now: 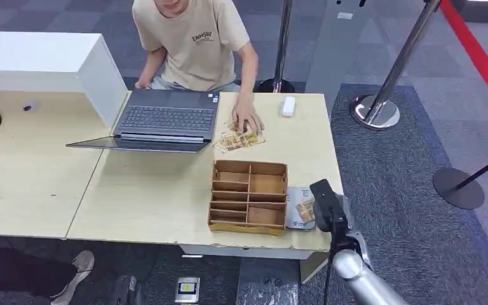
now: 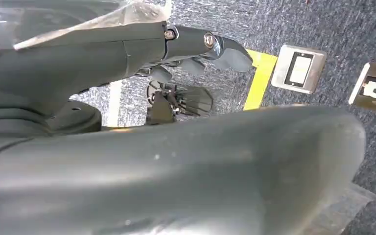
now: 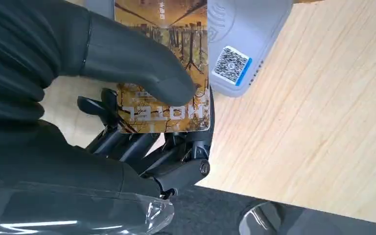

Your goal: Pass the card to the sensor for recognition and then transmit it.

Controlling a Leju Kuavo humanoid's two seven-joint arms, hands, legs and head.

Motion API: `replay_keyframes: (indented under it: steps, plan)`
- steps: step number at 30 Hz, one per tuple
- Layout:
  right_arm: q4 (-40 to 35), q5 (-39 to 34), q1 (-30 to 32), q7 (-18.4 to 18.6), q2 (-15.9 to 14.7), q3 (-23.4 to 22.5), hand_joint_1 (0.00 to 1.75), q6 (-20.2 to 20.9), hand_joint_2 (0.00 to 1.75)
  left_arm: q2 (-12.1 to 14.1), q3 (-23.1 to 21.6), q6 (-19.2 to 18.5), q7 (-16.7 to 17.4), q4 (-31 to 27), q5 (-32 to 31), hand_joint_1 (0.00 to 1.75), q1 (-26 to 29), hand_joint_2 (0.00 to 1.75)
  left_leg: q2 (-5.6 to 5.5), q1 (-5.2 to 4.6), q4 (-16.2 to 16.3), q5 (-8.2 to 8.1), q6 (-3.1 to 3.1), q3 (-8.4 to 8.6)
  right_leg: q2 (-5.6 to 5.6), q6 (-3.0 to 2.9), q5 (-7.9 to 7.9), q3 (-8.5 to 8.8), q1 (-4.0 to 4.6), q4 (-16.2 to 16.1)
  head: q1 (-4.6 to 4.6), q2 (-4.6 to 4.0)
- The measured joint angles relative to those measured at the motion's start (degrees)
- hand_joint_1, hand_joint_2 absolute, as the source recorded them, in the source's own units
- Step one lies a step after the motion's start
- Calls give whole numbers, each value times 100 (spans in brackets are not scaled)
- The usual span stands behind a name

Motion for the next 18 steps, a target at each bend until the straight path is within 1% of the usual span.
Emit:
replay_keyframes:
  steps: [4,6,12,16,18]
  plan:
    - [-358,365,-35,243,-112,37,175,103,175,0,-2,-7,0,0,2,0,1,0,0,-1,0,0,0,-1,0,0,0,0,-1,0,0,0]
    - [-573,304,-88,265,-177,37,175,210,175,2,-2,-13,-2,0,2,0,1,0,0,-2,0,0,0,-2,0,0,0,0,-2,0,2,0]
    - [-1494,-743,-413,-173,-348,-31,175,671,175,2,-44,-52,-48,0,-2,0,2,0,4,-3,0,1,0,-2,-1,0,0,-2,-2,1,0,0]
    - [-2243,-1014,-638,-179,-470,-105,175,907,175,0,-83,-72,-118,0,22,0,-3,0,5,-3,0,1,1,0,0,0,0,-1,-2,1,0,0]
    - [-2629,-1264,-641,-336,-477,-101,175,946,175,0,-96,-87,-118,0,9,0,-5,0,4,-2,0,1,1,-2,-1,0,0,-2,-1,1,2,0]
